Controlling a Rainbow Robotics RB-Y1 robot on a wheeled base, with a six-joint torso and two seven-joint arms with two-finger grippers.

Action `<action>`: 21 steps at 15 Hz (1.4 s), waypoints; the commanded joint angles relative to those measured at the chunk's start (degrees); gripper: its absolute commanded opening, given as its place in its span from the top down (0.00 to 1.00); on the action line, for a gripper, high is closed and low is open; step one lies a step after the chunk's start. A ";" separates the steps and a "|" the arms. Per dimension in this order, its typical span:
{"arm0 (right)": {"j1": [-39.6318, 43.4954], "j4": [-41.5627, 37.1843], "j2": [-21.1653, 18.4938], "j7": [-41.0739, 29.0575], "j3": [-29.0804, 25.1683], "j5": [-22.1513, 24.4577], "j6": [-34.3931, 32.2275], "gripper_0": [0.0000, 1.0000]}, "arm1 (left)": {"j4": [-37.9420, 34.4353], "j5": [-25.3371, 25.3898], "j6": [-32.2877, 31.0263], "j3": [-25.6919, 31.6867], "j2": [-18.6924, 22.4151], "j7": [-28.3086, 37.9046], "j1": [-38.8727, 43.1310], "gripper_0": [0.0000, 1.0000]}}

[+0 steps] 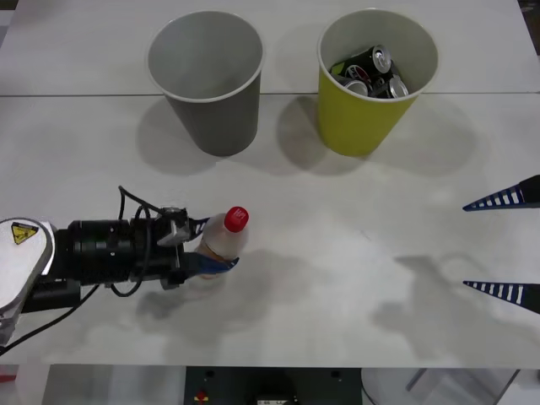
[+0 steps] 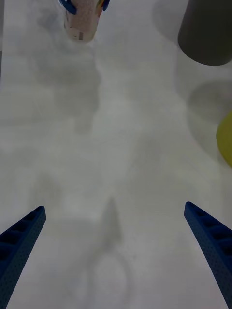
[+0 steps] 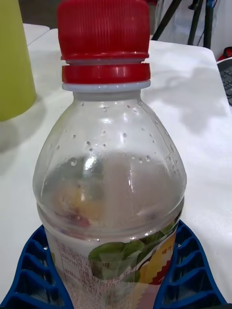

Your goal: Put the can into the green bin and the plastic bottle into the gray bin

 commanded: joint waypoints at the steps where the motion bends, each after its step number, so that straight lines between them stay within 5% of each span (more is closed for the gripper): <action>1: 0.00 0.00 0.00 0.00 0.00 0.00 0.00 0.00 | -6.95 -10.24 -7.52 5.75 0.11 11.11 0.01 0.98; 6: 0.00 0.00 0.00 0.00 0.00 0.00 0.00 0.00 | -14.95 -15.08 -18.42 15.42 0.46 25.44 -0.70 0.97; 10: 0.00 0.00 0.00 0.00 0.00 0.00 0.00 0.00 | -15.82 -14.99 -22.20 17.88 7.84 34.05 -5.53 0.96; 16: 0.00 0.00 0.00 0.00 0.00 0.00 0.00 0.00 | -15.12 -11.65 -22.20 17.62 17.07 47.23 -15.73 0.96; 21: 0.00 0.00 0.00 0.00 0.00 0.00 0.00 0.00 | -8.27 -8.66 -22.20 8.83 25.33 53.56 -28.38 0.96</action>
